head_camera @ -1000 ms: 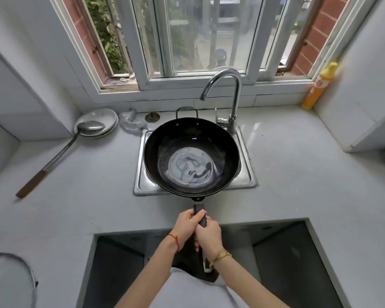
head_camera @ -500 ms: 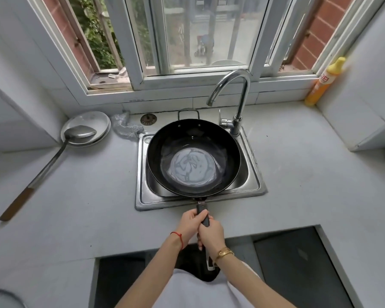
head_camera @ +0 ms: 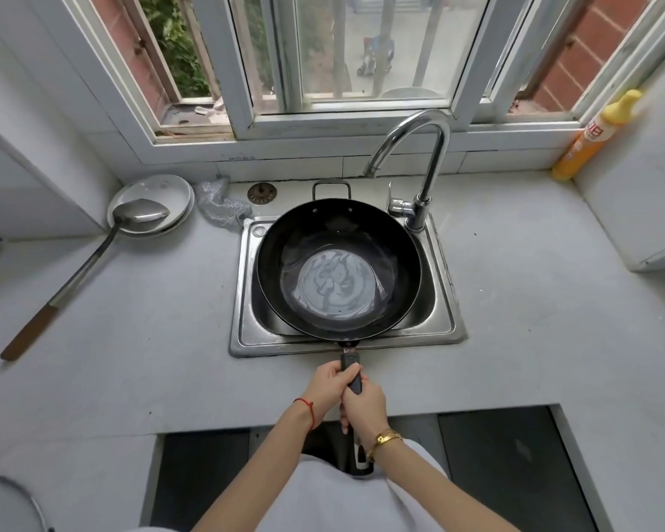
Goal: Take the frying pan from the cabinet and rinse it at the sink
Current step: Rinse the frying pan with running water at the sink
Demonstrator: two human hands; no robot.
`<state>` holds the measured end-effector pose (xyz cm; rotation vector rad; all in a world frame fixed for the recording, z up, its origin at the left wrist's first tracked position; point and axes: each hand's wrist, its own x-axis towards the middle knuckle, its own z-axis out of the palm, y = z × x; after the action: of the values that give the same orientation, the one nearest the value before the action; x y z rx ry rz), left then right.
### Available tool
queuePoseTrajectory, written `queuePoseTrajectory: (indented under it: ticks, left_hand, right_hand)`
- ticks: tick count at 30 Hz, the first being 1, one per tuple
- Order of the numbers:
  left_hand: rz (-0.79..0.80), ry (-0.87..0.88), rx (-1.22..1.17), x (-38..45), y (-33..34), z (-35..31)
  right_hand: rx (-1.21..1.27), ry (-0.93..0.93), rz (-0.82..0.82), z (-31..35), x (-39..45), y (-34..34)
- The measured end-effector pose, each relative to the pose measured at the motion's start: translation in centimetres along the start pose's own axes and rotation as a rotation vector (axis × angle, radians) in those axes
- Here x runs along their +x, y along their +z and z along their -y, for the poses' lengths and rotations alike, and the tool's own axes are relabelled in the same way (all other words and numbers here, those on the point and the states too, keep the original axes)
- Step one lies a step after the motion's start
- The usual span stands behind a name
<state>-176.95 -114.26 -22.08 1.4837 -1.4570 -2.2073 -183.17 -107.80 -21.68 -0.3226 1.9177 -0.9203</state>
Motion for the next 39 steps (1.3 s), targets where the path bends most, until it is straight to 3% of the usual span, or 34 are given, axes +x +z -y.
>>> queuePoseTrajectory:
  ticks: [7, 10, 16, 19, 23, 26, 30, 39]
  left_hand:
    - [-0.002, -0.013, 0.002, -0.1, 0.2, 0.0]
    - [-0.032, -0.024, -0.01, 0.3, 0.4, 0.2]
    - [-0.039, -0.02, -0.104, 0.6, 0.6, 0.3]
    - [-0.04, -0.023, -0.109, 0.4, 0.7, 0.1]
    - [-0.05, -0.05, -0.145, 0.5, 0.6, 0.0]
    - [-0.038, -0.07, -0.151, 0.6, 0.5, 0.1]
    - [-0.019, -0.072, -0.141, 0.4, 0.4, 0.0]
    - [-0.012, -0.098, -0.136, 0.5, 0.3, -0.3]
  right_hand:
    - [-0.023, 0.003, 0.121, 0.0, 0.6, -0.7]
    - [-0.032, 0.037, 0.287, 0.5, 1.0, -1.9]
    - [-0.34, 0.189, 0.638, 4.3, 2.5, -7.3]
    - [-0.465, 0.076, 0.466, 6.5, 5.2, -9.9]
    - [-0.21, -0.269, -0.015, 11.0, 9.5, -11.5]
    - [-0.129, -0.41, -0.165, 15.0, 12.3, -12.2]
    - [-0.19, -0.468, -0.176, 19.1, 15.0, -12.1]
    - [-0.276, -0.446, 0.041, 22.5, 19.1, -10.3]
